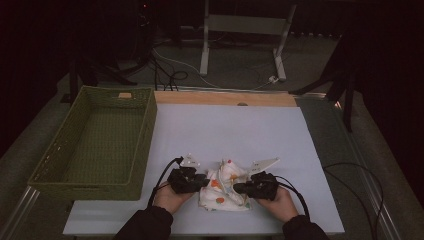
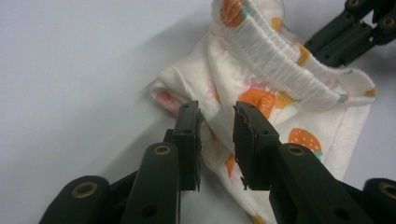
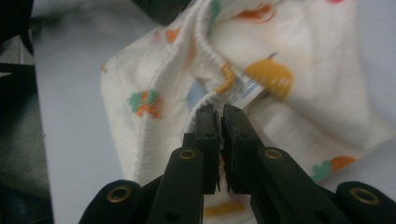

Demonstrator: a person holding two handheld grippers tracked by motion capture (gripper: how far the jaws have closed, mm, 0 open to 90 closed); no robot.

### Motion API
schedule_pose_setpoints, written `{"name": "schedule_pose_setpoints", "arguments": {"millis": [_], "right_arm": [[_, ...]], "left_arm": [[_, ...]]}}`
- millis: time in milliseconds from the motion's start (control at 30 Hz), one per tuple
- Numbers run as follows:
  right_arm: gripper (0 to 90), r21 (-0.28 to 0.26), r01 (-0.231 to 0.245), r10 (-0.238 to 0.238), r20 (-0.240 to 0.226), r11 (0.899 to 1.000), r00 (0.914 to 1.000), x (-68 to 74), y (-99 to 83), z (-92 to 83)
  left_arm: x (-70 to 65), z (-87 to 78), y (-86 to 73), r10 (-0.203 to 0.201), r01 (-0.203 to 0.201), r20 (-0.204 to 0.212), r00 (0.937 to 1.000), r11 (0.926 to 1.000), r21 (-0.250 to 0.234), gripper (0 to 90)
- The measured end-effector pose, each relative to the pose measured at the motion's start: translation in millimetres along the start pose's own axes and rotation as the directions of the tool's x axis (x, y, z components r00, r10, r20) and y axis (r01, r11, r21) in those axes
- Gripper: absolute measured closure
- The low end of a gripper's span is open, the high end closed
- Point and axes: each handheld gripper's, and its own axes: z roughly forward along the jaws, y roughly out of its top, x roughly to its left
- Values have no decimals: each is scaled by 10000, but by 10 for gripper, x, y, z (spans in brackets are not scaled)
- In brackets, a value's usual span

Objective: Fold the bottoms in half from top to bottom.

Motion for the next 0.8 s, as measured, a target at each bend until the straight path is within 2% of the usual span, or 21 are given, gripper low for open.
{"name": "schedule_pose_setpoints", "arguments": {"millis": [33,100,167,433,500,533,567,600,633,733,800], "right_arm": [[852,-29,-186,186,160,9998,9997,-41,22,18],[852,46,-160,158,254,9999,9996,-75,34,52],[853,132,-177,175,170,9998,9997,-86,44,98],[854,212,55,-51,-211,9998,9998,30,20,124],[856,201,144,-133,-532,9997,9985,124,0,134],[856,201,144,-133,-532,9997,9985,124,0,134],[857,273,228,-205,-811,9994,9965,179,-18,152],[858,288,310,-285,-829,9991,9961,185,-24,157],[863,327,332,-296,-1068,9989,9938,207,-37,162],[857,392,417,-371,-1111,9984,9931,240,-53,148],[854,246,310,-281,-1086,9992,9937,254,-76,86]], "left_arm": [[0,13,2,-13,13,6,10000,10000,40,722],[8,23,3,-42,42,-12,10000,10000,32,721],[13,24,5,-44,44,-15,10000,10000,26,720],[31,4,63,-55,54,-151,9999,9999,-105,714],[15,12,107,-36,32,-161,9999,9998,-209,713],[15,12,107,-36,32,-161,9999,9998,-209,712],[4,19,142,-6,2,-156,9999,9997,-258,710],[-8,23,165,-16,11,-164,9999,9995,-308,709],[-13,24,178,5,-11,-161,9999,9995,-328,704],[-40,23,208,7,-10,-79,10000,9991,-415,695],[-83,20,230,125,-122,55,9999,9986,-524,695]]}}
